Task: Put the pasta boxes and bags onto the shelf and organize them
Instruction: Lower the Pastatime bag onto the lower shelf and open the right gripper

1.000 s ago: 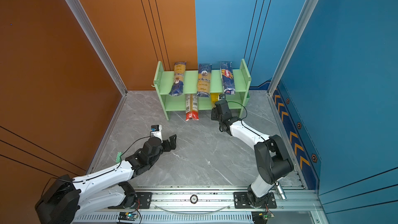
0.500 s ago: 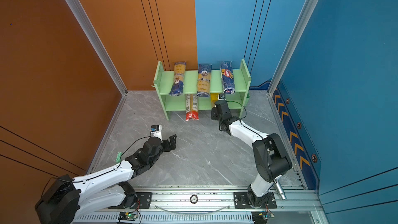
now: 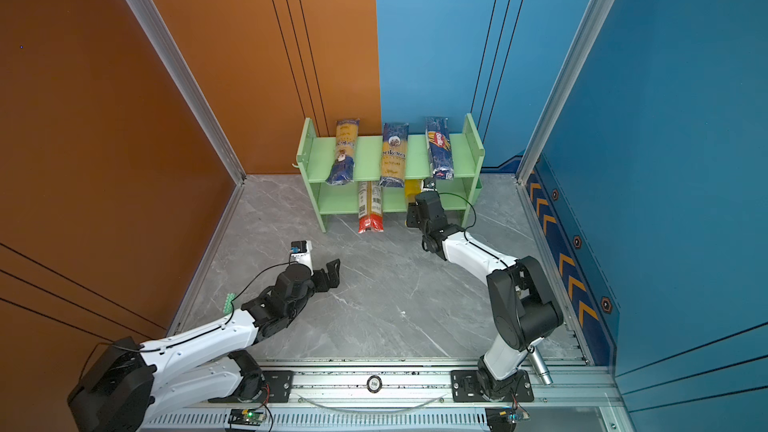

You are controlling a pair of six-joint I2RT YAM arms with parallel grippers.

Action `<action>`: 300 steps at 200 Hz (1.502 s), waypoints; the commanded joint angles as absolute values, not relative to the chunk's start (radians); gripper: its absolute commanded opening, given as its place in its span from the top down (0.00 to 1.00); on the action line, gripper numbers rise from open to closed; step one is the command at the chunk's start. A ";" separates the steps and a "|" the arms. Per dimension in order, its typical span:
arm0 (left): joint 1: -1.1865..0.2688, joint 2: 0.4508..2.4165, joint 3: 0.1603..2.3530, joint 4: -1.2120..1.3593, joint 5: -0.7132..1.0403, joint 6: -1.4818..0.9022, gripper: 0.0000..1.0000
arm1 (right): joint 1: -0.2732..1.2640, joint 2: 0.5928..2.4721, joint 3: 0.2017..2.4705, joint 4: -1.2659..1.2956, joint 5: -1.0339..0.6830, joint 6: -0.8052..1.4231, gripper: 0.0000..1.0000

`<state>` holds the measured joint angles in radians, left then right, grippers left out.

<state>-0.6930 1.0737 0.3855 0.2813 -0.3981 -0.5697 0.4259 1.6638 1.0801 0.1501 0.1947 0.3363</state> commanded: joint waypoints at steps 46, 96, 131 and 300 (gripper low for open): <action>-0.683 1.066 0.372 0.292 -0.380 -0.566 0.02 | 0.417 1.640 1.108 0.221 0.203 0.328 0.39; -0.681 1.046 0.380 0.275 -0.381 -0.552 0.02 | 0.417 1.595 1.084 0.168 0.180 0.305 0.37; -0.676 1.031 0.386 0.258 -0.381 -0.543 0.02 | 0.418 1.561 1.054 0.135 0.163 0.291 0.34; -0.655 0.926 0.450 0.165 -0.394 -0.394 0.02 | 0.411 1.188 0.807 -0.152 -0.046 0.048 0.29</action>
